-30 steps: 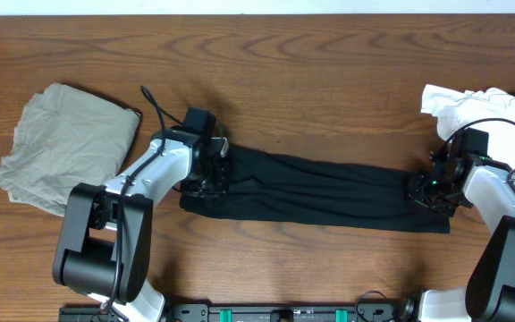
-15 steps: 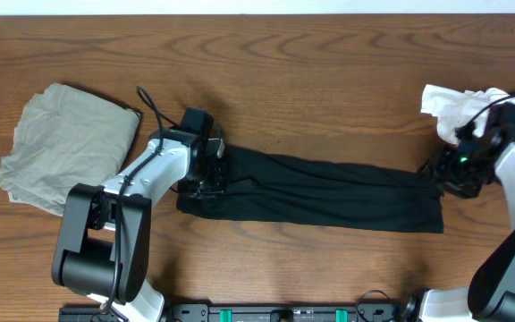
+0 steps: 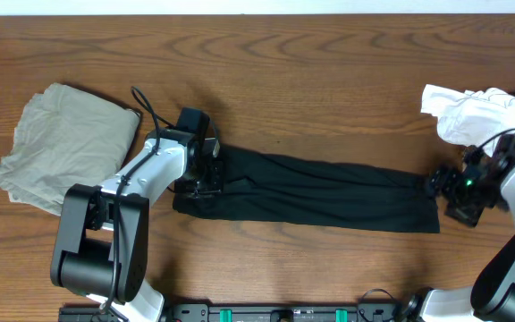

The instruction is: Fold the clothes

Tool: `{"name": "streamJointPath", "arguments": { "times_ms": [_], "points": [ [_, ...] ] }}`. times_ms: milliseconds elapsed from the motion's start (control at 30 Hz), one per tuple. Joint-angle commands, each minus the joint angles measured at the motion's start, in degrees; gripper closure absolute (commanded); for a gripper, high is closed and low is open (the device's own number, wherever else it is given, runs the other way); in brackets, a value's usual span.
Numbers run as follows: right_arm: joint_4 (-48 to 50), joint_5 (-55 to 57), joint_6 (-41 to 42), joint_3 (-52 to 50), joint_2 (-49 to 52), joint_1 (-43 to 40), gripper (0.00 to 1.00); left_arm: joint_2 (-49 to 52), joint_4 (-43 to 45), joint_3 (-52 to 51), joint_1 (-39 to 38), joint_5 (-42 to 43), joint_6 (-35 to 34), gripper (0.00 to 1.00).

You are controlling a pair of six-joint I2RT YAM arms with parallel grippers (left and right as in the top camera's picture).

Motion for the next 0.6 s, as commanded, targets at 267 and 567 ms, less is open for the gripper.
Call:
{"name": "streamJointPath", "arguments": {
  "times_ms": [267,567],
  "points": [
    [7.6,-1.7,-0.6,-6.2,0.1,-0.9,0.14,1.7,-0.7,-2.1,1.0,-7.3,-0.3,0.94],
    [14.3,-7.8,-0.6,-11.8,0.2,-0.7,0.31,1.7,-1.3,-2.1,1.0,-7.3,-0.3,0.94]
  ]
}}
